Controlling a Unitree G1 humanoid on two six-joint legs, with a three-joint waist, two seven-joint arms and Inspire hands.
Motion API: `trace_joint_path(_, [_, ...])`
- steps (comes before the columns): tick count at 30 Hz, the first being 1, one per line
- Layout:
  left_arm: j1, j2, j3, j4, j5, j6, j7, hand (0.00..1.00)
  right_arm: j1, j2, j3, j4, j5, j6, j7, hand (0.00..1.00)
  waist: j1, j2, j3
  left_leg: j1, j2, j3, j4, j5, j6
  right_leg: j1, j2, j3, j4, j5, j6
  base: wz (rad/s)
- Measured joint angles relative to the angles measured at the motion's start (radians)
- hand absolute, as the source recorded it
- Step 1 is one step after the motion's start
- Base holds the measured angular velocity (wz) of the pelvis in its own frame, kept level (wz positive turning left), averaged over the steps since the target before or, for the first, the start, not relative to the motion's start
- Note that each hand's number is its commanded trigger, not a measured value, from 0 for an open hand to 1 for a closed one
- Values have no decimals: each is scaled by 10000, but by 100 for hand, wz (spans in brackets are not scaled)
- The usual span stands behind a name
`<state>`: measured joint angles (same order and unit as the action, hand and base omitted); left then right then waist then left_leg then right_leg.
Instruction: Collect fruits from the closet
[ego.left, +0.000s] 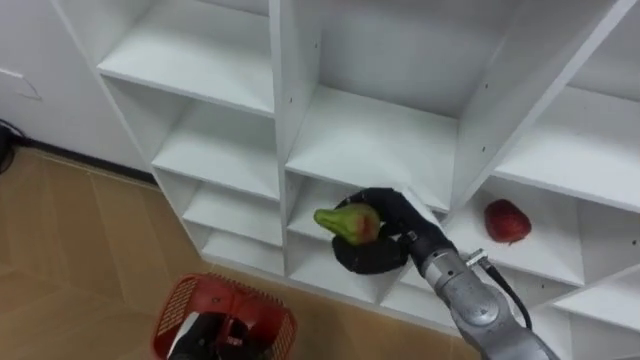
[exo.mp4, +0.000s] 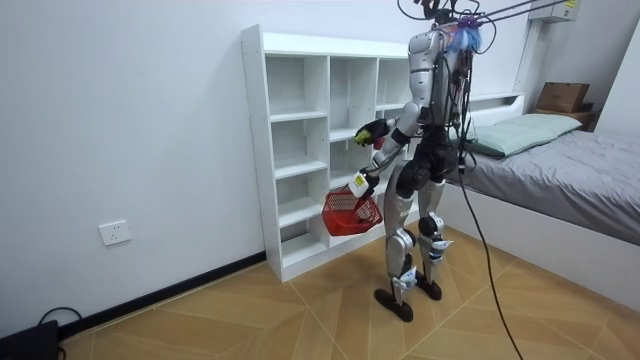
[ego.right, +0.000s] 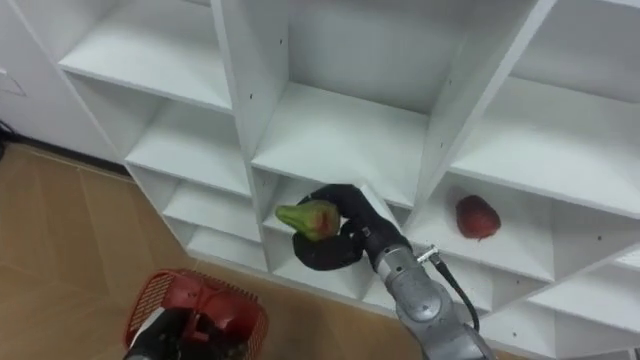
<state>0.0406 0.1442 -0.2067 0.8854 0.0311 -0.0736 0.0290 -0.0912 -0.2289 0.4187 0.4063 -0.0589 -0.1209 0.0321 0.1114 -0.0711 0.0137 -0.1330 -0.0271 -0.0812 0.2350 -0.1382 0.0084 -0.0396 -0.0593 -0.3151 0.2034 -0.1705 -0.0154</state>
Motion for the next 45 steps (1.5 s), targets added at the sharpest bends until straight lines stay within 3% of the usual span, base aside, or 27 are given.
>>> trace_joint_path(9, [-49, -46, -1132, -10, -411, -28, -159, 100, 134, 24, 348, 32, -114, -27, 148, 100, -235, 204, -26, 40, 80, 365, -92, -27, 23, -200, -23, 203, 155, -19, 5, -11])
trace_joint_path(14, [-170, -173, -1139, -17, -414, -128, -217, 100, 319, 370, 358, 598, -585, -39, 141, 100, -314, 209, -23, 2, 133, 521, -120, -27, 23, -324, 10, 379, 181, -15, 0, -10])
trace_joint_path(23, [-719, -391, -1322, -15, -420, -406, -520, 100, 353, 645, 395, 1296, -1077, -60, 392, 100, -362, 237, 2, -85, 156, 725, -124, -29, 25, -526, 49, 640, 217, -11, -9, -6])
trace_joint_path(37, [-773, -428, -1330, -251, -788, -594, -854, 100, 359, 702, 496, 1659, -1219, -69, 937, 100, -374, 228, 40, -558, 153, 799, 17, -34, 34, -1017, -20, 674, 384, -19, -11, -1])
trace_joint_path(45, [-917, -537, -1347, -757, -800, -608, -908, 100, 383, 704, 528, 1694, -2335, -69, 901, 100, -346, 283, 74, -718, 153, 812, 71, -47, 57, -1223, -18, 689, 530, -22, -10, 0])
